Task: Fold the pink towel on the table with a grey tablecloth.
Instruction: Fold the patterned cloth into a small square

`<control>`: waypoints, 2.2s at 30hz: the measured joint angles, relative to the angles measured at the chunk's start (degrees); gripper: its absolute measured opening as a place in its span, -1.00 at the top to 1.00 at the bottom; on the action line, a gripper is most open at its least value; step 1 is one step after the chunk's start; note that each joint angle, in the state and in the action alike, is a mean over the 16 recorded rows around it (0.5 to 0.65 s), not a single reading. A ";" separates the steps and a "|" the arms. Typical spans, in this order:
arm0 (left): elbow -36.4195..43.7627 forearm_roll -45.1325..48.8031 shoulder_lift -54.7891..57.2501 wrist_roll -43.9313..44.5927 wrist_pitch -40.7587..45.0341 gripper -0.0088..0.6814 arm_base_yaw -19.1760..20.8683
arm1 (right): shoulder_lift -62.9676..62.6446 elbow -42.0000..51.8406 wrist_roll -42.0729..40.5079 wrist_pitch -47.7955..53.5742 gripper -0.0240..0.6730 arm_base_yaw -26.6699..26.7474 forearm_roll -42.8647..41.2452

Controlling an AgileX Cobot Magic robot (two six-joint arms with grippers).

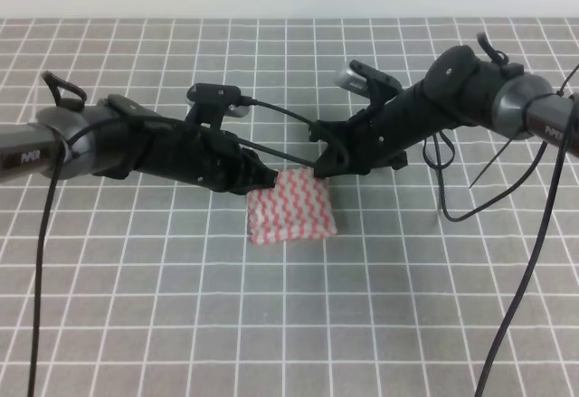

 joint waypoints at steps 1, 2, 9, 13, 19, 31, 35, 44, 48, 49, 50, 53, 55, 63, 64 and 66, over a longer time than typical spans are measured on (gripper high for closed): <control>0.00 -0.01 -0.04 0.01 0.01 0.99 0.00 | -0.05 -0.14 0.07 0.22 0.97 -0.09 0.03; 0.00 -0.03 -0.11 0.02 0.03 0.99 0.00 | -0.14 -0.28 0.11 0.48 0.97 -0.18 0.04; 0.02 -0.06 -1.91 0.13 0.15 0.98 0.16 | -1.46 -1.23 0.12 2.63 0.97 -0.40 -1.02; 0.08 -0.07 -4.07 0.19 0.16 0.98 0.52 | -2.41 -1.70 0.14 4.45 0.97 -0.39 -2.72; 1.44 -0.02 -9.55 0.45 -0.92 0.98 1.20 | -3.99 -1.87 0.21 6.60 0.97 -0.39 -6.16; 15.39 -0.41 -29.47 1.80 -10.77 0.98 2.12 | -11.07 -1.87 1.18 8.96 0.97 -0.39 -13.61; 22.72 -1.01 -38.93 2.12 -15.15 0.99 2.22 | -14.77 -1.65 1.62 9.67 0.97 -0.39 -15.65; 39.46 -2.52 -62.72 2.33 -22.25 0.99 2.23 | -25.38 4.03 1.96 9.45 0.97 -0.39 -18.19; 46.29 -3.02 -73.14 2.36 -23.10 0.99 2.23 | -32.14 9.93 1.96 7.48 0.97 -0.39 -18.85; 47.88 -3.07 -75.68 2.38 -23.27 0.98 2.23 | -33.93 11.69 1.96 6.78 0.97 -0.39 -19.03; 49.37 -3.09 -78.14 2.42 -23.32 0.98 2.23 | -35.96 13.56 1.96 6.04 0.97 -0.39 -19.21; 53.76 -3.09 -85.16 2.53 -23.44 0.98 2.23 | -42.28 19.38 1.96 3.78 0.97 -0.39 -19.57; 56.34 -3.09 -89.62 2.62 -22.94 0.98 2.23 | -46.73 23.40 1.96 2.31 0.97 -0.39 -19.73; 64.43 -3.01 -105.00 3.94 -20.75 0.99 2.22 | -65.80 39.87 1.81 -3.37 0.97 -0.39 -20.08; 65.26 -2.99 -106.50 4.20 -20.76 0.99 2.22 | -68.26 42.02 1.74 -4.11 0.97 -0.39 -20.08; 66.85 -2.97 -109.07 4.67 -20.87 0.99 2.22 | -73.31 46.46 1.48 -5.75 0.97 -0.39 -20.08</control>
